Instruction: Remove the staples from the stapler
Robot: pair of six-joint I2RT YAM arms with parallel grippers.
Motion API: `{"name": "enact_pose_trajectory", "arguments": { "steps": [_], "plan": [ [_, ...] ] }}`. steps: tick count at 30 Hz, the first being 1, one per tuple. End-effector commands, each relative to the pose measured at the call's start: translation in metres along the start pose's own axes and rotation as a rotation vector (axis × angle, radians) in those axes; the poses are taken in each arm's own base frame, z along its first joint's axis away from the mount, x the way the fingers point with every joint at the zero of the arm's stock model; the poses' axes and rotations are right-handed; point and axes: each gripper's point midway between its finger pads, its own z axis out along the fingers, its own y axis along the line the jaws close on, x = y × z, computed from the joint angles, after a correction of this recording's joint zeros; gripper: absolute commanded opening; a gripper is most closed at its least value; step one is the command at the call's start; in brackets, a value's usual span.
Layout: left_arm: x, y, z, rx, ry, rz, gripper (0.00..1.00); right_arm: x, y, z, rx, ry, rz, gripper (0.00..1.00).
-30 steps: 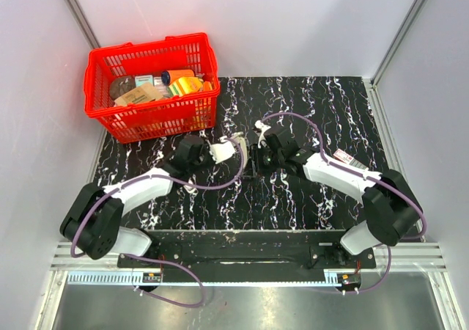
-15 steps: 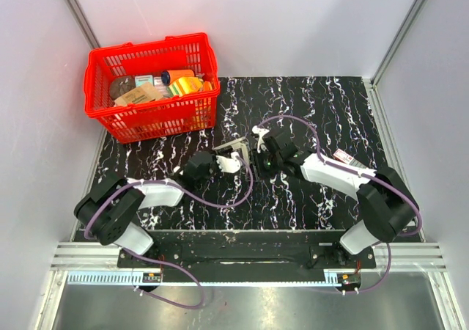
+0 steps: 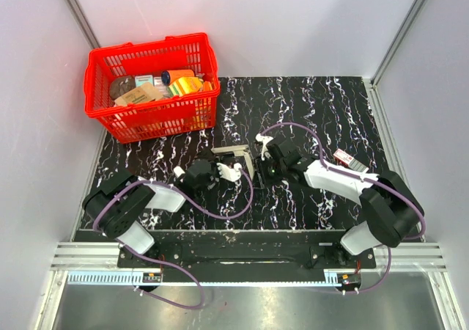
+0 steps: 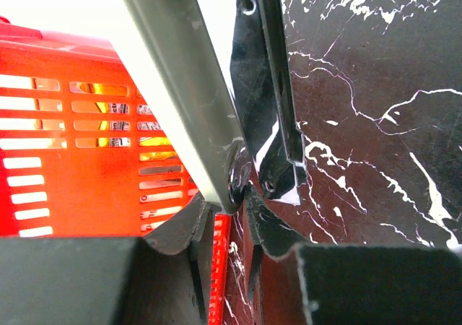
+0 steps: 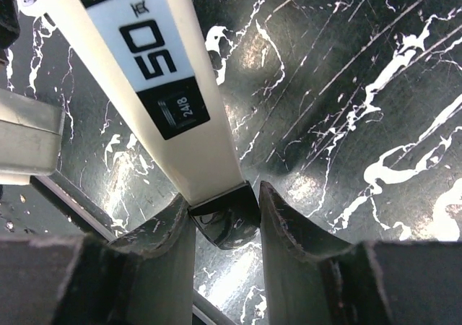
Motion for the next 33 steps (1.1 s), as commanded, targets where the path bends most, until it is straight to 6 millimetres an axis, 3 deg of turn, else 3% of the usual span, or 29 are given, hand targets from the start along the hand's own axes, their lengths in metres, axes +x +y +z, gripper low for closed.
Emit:
{"name": "enact_pose_trajectory", "arguments": {
  "steps": [1,6,10,13,16,19,22,25,29,33],
  "plan": [
    [0.012,0.013,-0.007,-0.064,0.068,0.115,0.0,-0.046,-0.015,-0.02,0.098,-0.197,0.127,0.0],
    [-0.002,0.019,-0.004,-0.03,0.06,-0.01,0.0,-0.063,-0.005,-0.022,0.072,-0.231,0.139,0.0],
    [-0.031,0.02,-0.013,0.125,0.019,-0.26,0.02,-0.097,0.013,-0.036,0.015,-0.339,0.185,0.0],
    [-0.065,0.017,-0.029,0.308,-0.053,-0.44,0.12,-0.132,0.028,-0.054,-0.026,-0.446,0.221,0.0],
    [-0.091,-0.009,-0.053,0.551,-0.098,-0.556,0.22,-0.158,0.043,-0.068,-0.076,-0.51,0.25,0.0],
    [-0.107,-0.023,-0.07,0.683,-0.123,-0.656,0.37,-0.171,0.05,-0.075,-0.091,-0.533,0.271,0.0],
    [-0.111,-0.023,-0.078,0.731,-0.136,-0.696,0.59,-0.174,0.043,-0.072,-0.041,-0.517,0.288,0.0],
    [-0.102,-0.001,-0.071,0.692,-0.114,-0.785,0.68,-0.173,0.028,-0.065,0.047,-0.504,0.276,0.0],
    [-0.067,0.058,-0.057,0.614,-0.058,-0.987,0.75,-0.17,0.007,-0.053,0.166,-0.464,0.239,0.0],
    [-0.04,0.113,-0.072,0.525,-0.083,-1.103,0.77,-0.175,-0.011,-0.034,0.257,-0.438,0.203,0.0]
  ]
}}
